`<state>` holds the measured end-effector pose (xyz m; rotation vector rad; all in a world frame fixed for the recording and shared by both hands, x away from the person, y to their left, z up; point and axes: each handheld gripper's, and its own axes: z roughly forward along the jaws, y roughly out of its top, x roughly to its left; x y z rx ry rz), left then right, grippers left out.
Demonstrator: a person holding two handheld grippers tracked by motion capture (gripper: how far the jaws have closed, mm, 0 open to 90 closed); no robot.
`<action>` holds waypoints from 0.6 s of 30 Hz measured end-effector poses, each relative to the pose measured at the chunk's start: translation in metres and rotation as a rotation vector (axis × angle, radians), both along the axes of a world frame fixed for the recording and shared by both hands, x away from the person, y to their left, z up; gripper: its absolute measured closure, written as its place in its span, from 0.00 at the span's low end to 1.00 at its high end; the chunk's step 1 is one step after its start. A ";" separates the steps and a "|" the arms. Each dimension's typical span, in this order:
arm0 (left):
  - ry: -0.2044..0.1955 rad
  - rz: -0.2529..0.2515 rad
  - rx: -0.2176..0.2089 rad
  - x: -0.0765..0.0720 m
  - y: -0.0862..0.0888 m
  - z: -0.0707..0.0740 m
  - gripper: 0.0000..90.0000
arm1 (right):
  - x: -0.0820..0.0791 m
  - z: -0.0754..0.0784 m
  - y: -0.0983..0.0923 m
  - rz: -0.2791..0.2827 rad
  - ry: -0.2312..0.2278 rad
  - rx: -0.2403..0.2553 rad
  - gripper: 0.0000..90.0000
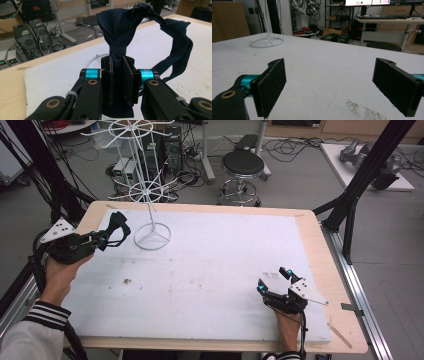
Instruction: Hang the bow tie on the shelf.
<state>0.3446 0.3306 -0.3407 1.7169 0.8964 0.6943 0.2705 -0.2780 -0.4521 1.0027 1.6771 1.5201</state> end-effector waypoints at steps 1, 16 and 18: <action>-0.013 0.004 -0.005 0.000 0.000 0.003 0.87 | 0.000 0.000 0.000 0.001 0.001 -0.001 0.12; -0.061 0.012 -0.034 0.013 -0.005 0.025 0.87 | 0.000 0.000 0.000 0.003 0.005 0.000 0.12; -0.060 0.012 -0.034 0.017 -0.006 0.026 0.87 | 0.000 0.000 0.001 0.001 0.003 -0.002 0.12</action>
